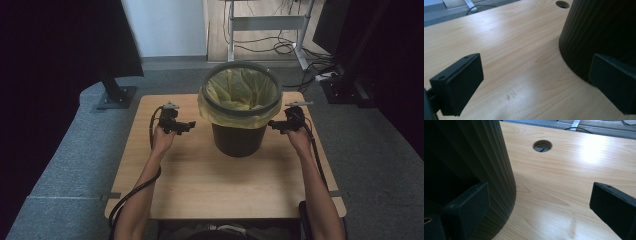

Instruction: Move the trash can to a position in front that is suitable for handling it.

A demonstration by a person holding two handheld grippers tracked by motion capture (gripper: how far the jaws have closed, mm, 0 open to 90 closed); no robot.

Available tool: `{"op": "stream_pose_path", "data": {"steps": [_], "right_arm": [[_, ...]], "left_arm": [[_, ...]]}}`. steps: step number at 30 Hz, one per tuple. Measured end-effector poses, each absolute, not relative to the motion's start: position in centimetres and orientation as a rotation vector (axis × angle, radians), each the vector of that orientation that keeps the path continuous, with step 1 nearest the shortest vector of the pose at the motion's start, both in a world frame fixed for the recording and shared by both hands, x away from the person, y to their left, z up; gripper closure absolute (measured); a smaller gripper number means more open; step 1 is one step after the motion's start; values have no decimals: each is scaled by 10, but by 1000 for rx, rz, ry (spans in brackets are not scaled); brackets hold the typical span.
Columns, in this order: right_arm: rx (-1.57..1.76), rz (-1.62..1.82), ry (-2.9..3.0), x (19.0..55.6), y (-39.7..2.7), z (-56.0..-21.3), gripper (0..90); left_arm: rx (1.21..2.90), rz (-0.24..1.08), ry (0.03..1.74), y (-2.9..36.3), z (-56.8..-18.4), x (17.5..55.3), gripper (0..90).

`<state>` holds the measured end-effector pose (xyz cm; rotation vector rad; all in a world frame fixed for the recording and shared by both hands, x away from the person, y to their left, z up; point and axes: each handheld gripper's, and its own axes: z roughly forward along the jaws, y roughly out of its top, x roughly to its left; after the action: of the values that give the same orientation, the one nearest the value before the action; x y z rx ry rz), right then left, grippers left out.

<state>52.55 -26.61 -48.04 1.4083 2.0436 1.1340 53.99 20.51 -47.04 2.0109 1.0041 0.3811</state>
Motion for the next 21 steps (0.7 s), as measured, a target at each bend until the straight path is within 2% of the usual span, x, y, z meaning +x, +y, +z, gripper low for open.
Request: {"op": "stream_pose_path", "data": {"steps": [12,21], "right_arm": [[1347,1180,2098,527,-227,-483,33],[1349,1181,2091,538,-223,-482,31]], "left_arm": [[1998,403,1010,195,-459,551,0],[1984,387,1010,199,-455,560,0]]}}
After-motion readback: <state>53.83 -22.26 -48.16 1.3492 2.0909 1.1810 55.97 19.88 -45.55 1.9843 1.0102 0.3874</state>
